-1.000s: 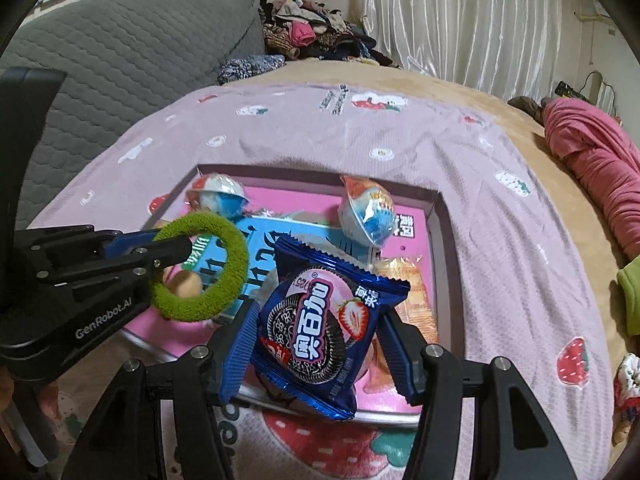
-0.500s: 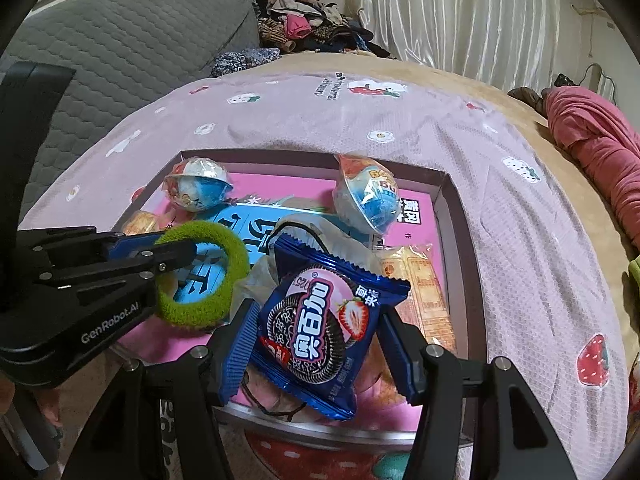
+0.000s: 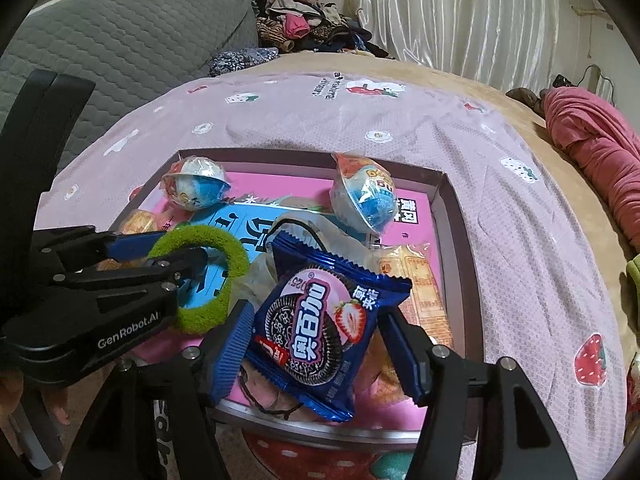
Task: Organize objects
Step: 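Lower the ring and cookie pack into the tray and open both grippers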
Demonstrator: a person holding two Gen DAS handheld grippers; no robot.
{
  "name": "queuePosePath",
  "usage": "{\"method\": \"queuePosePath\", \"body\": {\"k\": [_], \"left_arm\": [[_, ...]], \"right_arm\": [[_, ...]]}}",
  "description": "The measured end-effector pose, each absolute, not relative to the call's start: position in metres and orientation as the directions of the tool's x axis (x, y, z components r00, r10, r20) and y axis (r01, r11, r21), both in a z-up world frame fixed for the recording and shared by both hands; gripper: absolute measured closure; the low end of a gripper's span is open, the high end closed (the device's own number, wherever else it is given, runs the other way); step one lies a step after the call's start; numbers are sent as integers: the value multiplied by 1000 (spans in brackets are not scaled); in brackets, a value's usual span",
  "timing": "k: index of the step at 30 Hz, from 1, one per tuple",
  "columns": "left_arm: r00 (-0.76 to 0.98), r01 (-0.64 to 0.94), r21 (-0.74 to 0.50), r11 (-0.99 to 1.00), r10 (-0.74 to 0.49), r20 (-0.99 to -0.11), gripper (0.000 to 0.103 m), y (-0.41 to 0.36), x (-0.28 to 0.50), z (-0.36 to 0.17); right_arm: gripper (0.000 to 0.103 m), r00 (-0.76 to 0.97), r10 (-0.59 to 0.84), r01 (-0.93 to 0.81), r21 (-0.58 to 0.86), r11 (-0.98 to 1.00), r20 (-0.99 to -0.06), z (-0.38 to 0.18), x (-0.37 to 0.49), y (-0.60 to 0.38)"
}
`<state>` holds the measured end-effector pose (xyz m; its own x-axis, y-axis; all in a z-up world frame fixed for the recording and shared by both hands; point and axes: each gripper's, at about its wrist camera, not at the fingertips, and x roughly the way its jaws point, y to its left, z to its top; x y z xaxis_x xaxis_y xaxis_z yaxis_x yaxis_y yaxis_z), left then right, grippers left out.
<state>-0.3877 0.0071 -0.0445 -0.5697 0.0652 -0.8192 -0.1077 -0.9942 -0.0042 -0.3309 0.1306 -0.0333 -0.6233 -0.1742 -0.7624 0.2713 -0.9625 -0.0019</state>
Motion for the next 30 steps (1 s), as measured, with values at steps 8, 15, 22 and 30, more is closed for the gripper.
{"method": "queuePosePath", "body": {"k": [8, 15, 22, 30], "left_arm": [[-587, -92, -10, -996, 62, -807, 35, 0, -377, -31], [-585, -69, -4, -998, 44, -810, 25, -6, -370, -23], [-590, -63, 14, -998, 26, -807, 18, -9, -361, -12], [-615, -45, 32, -998, 3, -788, 1, -16, -348, 10]], "right_arm": [[37, -629, -162, 259, -8, -966, -761, -27, -327, 132], [31, -638, -148, 250, -22, -968, -756, -17, -323, 134], [25, -643, -150, 239, -11, -971, -751, -7, -318, 136], [19, -659, -135, 225, -23, -974, -740, 12, -310, 138]]}}
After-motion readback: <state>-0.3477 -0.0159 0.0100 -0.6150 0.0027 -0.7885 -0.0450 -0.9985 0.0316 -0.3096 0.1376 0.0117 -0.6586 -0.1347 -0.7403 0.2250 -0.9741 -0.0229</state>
